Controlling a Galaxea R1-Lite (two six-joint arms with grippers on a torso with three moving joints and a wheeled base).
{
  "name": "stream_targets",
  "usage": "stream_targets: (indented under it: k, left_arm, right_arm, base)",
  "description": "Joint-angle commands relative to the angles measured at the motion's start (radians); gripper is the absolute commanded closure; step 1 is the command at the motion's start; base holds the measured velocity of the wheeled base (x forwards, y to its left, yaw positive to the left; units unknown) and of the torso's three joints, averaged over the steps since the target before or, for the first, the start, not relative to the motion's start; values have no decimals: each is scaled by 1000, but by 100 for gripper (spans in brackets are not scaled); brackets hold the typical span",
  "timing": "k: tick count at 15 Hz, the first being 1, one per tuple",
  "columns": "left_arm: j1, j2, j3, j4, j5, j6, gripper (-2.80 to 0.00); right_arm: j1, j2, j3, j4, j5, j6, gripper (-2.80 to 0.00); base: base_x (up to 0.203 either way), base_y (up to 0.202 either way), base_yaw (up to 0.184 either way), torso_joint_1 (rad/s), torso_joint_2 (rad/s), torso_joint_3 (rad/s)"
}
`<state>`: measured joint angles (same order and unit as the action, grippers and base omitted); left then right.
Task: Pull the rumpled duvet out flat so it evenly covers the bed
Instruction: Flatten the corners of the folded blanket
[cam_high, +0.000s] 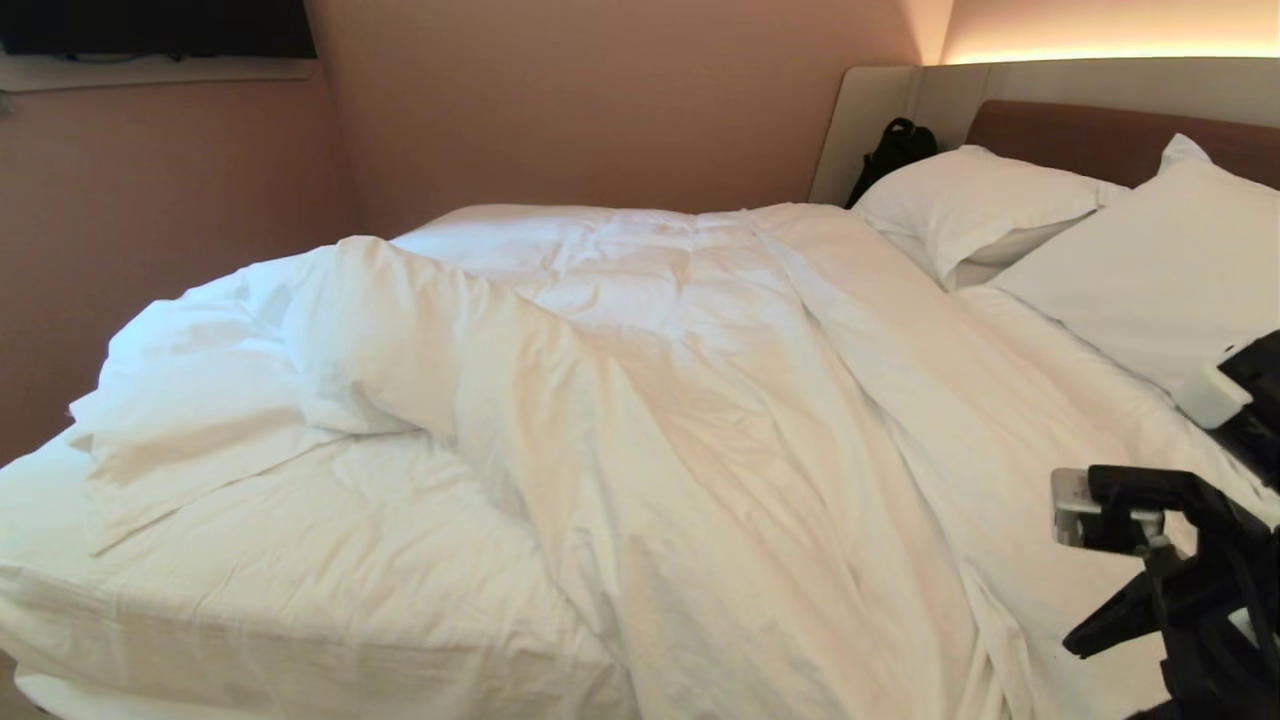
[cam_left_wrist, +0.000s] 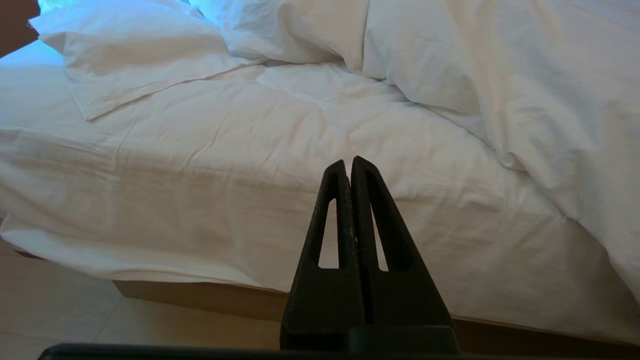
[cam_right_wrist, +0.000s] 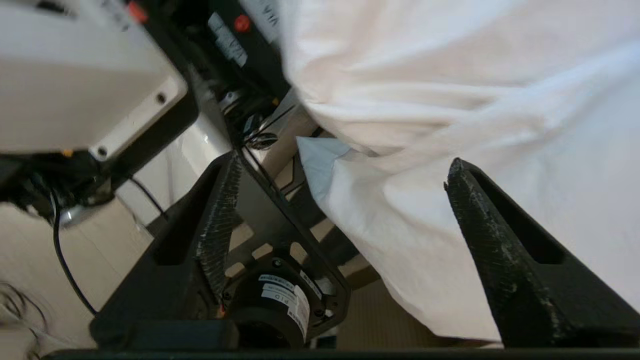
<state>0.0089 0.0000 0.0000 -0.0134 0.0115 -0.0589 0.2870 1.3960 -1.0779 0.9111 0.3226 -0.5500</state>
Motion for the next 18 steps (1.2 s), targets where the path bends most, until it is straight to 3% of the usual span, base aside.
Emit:
stream_targets:
  k: [1, 2, 5, 6, 9, 12, 15, 17, 18]
  left_arm:
    - [0, 2, 0, 0, 1, -1, 0]
    - [0, 2, 0, 0, 1, -1, 0]
    - [0, 2, 0, 0, 1, -1, 0]
    - [0, 2, 0, 0, 1, -1, 0]
    - [0, 2, 0, 0, 1, -1, 0]
    - [0, 2, 0, 0, 1, -1, 0]
    - [0, 2, 0, 0, 1, -1, 0]
    - [0, 2, 0, 0, 1, -1, 0]
    - [0, 2, 0, 0, 1, -1, 0]
  right_arm:
    - [-115, 10, -30, 1, 27, 30, -134]
    - [-156, 9, -39, -1, 43, 37, 0]
    - [-300, 36, -84, -6, 102, 92, 0]
    - [-319, 57, -92, -13, 143, 134, 0]
    - [-351, 49, -90, -36, 168, 221, 0]
    - [-426, -50, -101, -74, 162, 381, 0]
    - [-555, -139, -120, -134, 131, 544, 0]
    - [-606, -166, -120, -157, 122, 589, 0]
    - [-676, -183, -117, -162, 125, 600, 0]
  base:
    - [0, 0, 0, 0, 0, 0]
    - [0, 0, 0, 0, 0, 0]
    - [0, 0, 0, 0, 0, 0]
    - [0, 0, 0, 0, 0, 0]
    - [0, 0, 0, 0, 0, 0]
    - [0, 0, 0, 0, 0, 0]
    - [0, 0, 0, 0, 0, 0]
    - [0, 0, 0, 0, 0, 0]
    - [0, 0, 0, 0, 0, 0]
